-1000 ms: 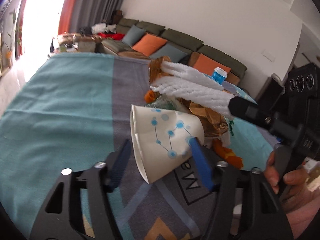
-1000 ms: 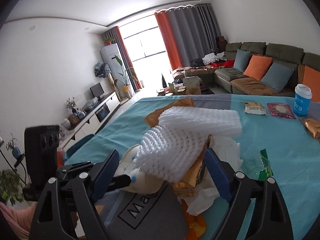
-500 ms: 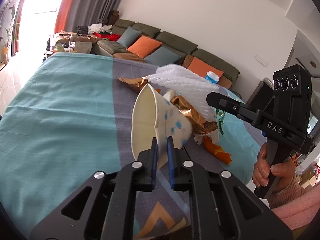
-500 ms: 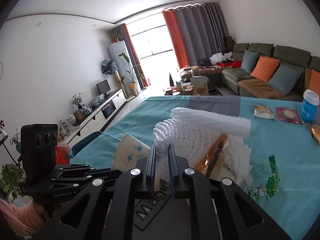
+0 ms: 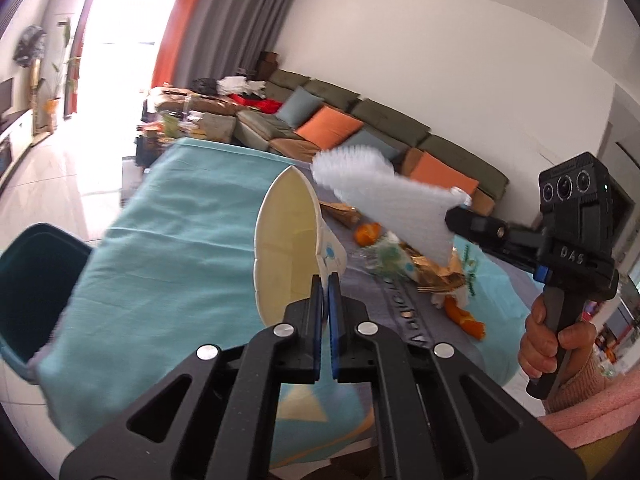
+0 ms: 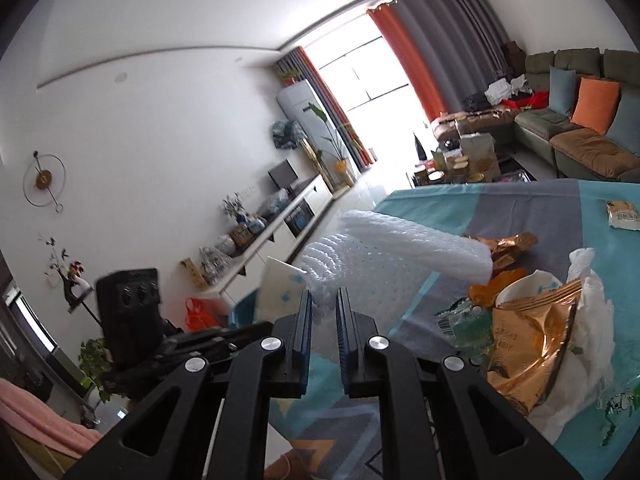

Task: Collect trash
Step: 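Carry the foam net and paper cup with both tools over the teal bin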

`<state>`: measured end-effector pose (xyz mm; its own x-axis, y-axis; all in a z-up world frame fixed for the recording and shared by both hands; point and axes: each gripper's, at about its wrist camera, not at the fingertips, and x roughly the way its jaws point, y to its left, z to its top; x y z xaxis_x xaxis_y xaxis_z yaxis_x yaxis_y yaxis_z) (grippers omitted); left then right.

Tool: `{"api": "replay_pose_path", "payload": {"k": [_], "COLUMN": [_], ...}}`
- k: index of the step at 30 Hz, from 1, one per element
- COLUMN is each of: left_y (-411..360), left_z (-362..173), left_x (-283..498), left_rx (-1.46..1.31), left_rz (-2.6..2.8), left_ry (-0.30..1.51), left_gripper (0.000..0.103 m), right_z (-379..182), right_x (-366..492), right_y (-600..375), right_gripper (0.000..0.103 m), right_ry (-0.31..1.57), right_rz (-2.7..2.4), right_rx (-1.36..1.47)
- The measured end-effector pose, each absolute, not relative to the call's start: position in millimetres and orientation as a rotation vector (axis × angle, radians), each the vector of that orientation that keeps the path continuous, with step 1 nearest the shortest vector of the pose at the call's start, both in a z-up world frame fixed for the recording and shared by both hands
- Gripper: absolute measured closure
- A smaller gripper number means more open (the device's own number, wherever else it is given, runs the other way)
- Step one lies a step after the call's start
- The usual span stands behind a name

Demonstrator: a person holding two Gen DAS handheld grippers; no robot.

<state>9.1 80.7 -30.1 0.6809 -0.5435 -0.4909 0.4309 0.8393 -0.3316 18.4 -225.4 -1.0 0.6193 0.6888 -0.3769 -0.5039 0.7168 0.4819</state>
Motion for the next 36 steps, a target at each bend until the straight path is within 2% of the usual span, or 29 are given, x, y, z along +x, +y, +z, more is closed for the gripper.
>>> {"api": "replay_pose_path", "payload": {"k": [7, 20, 36], "left_y": [113.4, 165.1, 280.9], "left_z": [-29.5, -21.8, -40.8], "left_x": [8.8, 3.6, 8.9], "left_rx": [-0.209, -0.227, -0.319], "left_rz": [-0.46, -0.322, -0.082], "left_ry": [0.607, 0.577, 0.613], "left_gripper": [0.1, 0.1, 0.1], "right_z": [-11.6, 2.8, -3.5], "right_x": [34.4, 32.2, 103.8], "right_y": [-219.0, -180.6, -33.9], "right_gripper": [0.092, 0.092, 0.092], "right_ry": [0.636, 0.577, 0.678], "right_rz": [0.815, 0.791, 0.947], "right_rx": [0.475, 0.258, 0.035]}}
